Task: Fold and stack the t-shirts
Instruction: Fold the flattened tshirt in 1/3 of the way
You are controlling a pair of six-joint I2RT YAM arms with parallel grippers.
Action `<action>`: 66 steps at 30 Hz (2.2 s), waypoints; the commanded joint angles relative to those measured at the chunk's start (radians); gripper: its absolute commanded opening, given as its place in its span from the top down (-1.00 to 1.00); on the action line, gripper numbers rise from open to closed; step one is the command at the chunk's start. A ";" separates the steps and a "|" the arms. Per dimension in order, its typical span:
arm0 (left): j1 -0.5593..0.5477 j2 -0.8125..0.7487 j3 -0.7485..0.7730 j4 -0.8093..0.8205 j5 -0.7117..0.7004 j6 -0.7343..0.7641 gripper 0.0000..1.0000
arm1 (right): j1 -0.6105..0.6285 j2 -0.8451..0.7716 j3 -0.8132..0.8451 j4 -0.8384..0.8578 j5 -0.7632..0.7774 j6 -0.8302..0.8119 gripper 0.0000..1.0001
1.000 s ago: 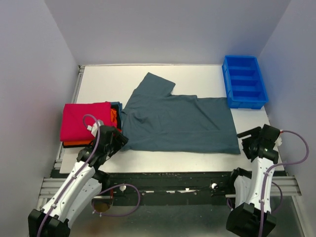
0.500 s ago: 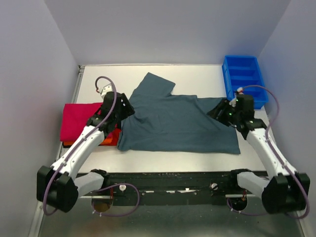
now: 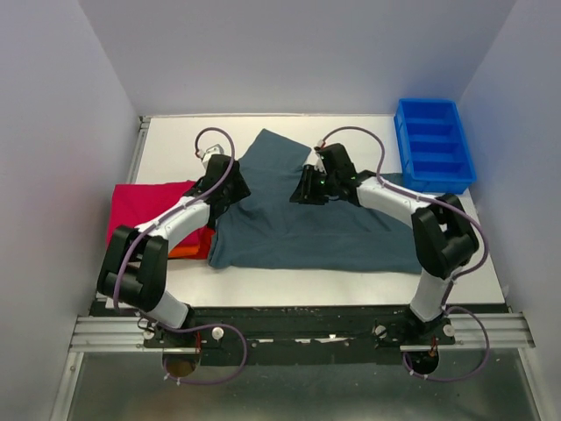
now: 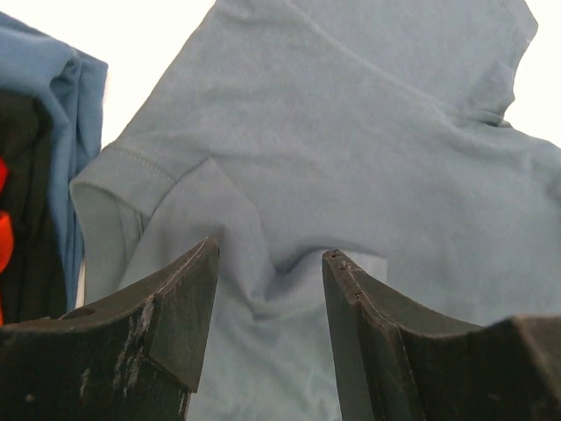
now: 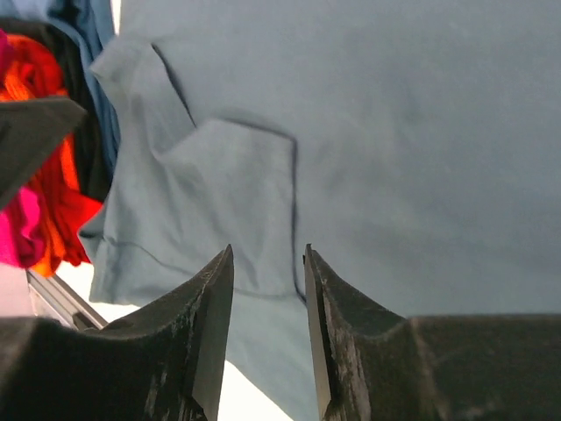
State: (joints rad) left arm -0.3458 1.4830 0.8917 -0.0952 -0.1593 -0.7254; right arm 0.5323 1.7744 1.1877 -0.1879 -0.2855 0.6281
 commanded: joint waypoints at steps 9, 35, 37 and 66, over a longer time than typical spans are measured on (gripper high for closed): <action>0.014 0.154 0.087 0.043 0.012 0.032 -0.27 | 0.055 0.266 0.216 0.034 -0.055 0.050 0.11; 0.050 0.243 0.131 0.046 0.023 0.095 -0.15 | 0.084 0.277 0.194 0.028 0.042 0.051 0.99; 0.050 0.249 0.154 0.022 0.000 0.115 -0.15 | 0.084 0.263 0.181 0.028 0.049 0.048 0.99; 0.042 0.270 0.202 -0.020 -0.054 0.164 1.00 | 0.084 0.232 0.158 0.033 0.039 0.048 0.99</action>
State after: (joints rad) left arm -0.2970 1.7599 1.0462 -0.1589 -0.1234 -0.5797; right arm 0.6098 2.0548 1.3659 -0.1627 -0.2634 0.6872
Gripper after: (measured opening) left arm 0.032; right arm 0.012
